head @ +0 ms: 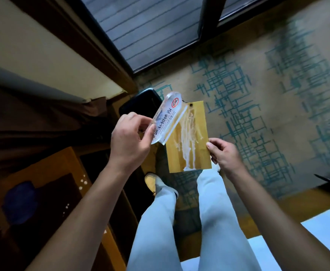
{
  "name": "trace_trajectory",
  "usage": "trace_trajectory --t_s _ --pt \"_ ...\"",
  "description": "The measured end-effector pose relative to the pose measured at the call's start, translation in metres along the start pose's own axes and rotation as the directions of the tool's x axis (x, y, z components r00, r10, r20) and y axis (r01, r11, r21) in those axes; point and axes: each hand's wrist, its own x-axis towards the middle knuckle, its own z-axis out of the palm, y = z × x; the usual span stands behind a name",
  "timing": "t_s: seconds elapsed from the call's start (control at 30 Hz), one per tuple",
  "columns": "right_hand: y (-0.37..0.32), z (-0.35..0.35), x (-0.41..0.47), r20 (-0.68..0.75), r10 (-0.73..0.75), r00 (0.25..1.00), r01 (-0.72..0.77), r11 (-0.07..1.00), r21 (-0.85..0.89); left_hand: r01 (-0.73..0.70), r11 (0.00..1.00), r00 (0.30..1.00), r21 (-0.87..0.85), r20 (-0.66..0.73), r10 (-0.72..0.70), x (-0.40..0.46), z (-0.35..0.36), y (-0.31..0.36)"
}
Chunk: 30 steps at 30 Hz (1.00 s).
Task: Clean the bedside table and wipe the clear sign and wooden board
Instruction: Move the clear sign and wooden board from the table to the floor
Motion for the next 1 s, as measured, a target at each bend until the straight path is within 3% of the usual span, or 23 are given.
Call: trace_trajectory --t_s 0.17,0.5,0.83,1.0 --pt "0.003 -0.053 0.024 0.047 0.024 0.999 -0.023 0.999 -0.026 -0.022 0.999 0.999 0.023 0.034 0.021 0.033 0.037 0.049" --pt "0.013 -0.133 0.096 -0.063 0.021 0.998 -0.023 0.999 -0.035 -0.053 0.999 0.994 -0.007 0.095 0.054 0.115 0.121 0.085" --pt "0.100 -0.099 0.196 -0.229 0.060 0.972 -0.064 0.998 -0.007 -0.097 0.995 0.986 0.015 0.137 0.094 0.180 0.220 0.005" --pt "0.163 -0.072 0.243 -0.244 0.091 0.965 -0.097 0.995 -0.012 -0.080 0.997 0.982 0.025 0.173 0.074 0.187 0.282 -0.047"
